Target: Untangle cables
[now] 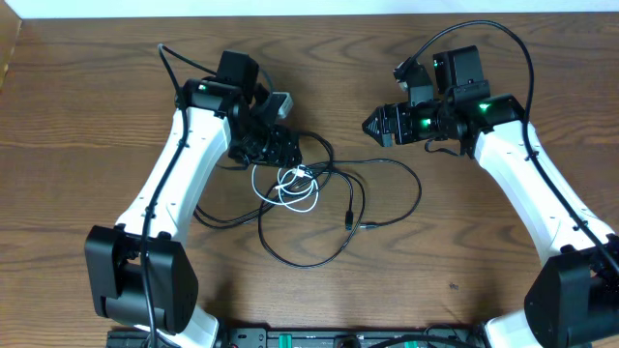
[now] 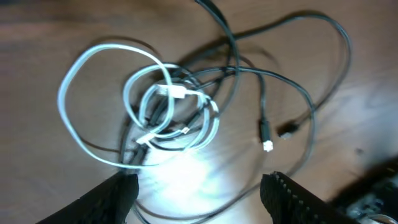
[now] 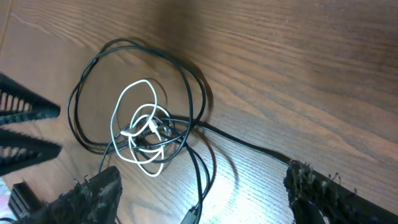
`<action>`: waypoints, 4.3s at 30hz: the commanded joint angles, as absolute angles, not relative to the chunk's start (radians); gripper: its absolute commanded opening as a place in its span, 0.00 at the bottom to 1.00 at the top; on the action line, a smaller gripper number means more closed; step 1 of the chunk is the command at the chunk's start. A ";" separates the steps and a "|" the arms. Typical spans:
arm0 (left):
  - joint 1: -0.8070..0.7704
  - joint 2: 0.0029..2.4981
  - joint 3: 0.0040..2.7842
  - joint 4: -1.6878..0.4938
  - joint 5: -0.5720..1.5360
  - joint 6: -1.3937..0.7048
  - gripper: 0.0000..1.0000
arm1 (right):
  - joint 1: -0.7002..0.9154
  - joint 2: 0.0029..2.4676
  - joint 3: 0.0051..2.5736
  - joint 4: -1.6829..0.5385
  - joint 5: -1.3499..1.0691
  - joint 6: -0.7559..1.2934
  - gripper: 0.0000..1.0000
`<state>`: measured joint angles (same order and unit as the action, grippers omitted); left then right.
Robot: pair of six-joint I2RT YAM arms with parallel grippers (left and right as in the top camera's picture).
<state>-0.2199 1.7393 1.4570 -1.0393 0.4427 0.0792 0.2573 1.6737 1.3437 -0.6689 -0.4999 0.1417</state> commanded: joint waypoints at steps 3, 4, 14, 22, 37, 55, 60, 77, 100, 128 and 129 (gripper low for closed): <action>-0.220 1.745 1.388 -0.939 0.373 0.101 0.69 | 0.254 1.676 1.346 -0.670 -0.496 0.149 0.83; -0.220 1.745 1.371 -0.920 0.373 0.101 0.69 | 0.254 1.676 1.346 -0.671 -0.488 0.149 0.83; -0.220 1.745 1.254 -0.830 0.373 0.105 0.69 | 0.254 1.676 1.346 -0.681 -0.473 0.149 0.83; -0.220 1.801 1.210 -0.722 0.373 0.070 0.57 | 0.254 1.676 1.346 -0.682 -0.472 0.149 0.84; -0.231 1.887 1.196 -0.651 0.373 0.020 0.46 | 0.254 1.676 1.346 -0.677 -0.469 0.149 0.84; -0.280 1.940 1.193 -0.637 0.364 0.011 0.33 | 0.255 1.676 1.346 -0.675 -0.469 0.149 0.84; -0.280 1.924 1.217 -0.645 0.365 0.003 0.24 | 0.256 1.676 1.346 -0.669 -0.469 0.150 0.84; -0.280 1.415 1.414 -0.603 0.377 -0.146 0.08 | 0.264 1.676 1.346 -0.644 -0.477 0.150 0.86; -0.282 1.847 1.409 -0.684 0.190 -0.310 0.48 | 0.282 1.676 1.346 -0.665 -0.303 0.262 0.84; -0.371 2.096 1.411 -0.665 0.050 -0.440 0.07 | 0.282 1.676 1.346 -0.669 -0.297 0.262 0.86; -0.368 2.090 1.418 -0.670 0.038 -0.439 0.08 | 0.282 1.676 1.346 -0.669 -0.297 0.262 0.86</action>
<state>-0.3687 2.0705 1.4109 -0.6609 0.1123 -0.4313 0.2783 1.6737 1.3437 -0.6682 -0.3050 0.2531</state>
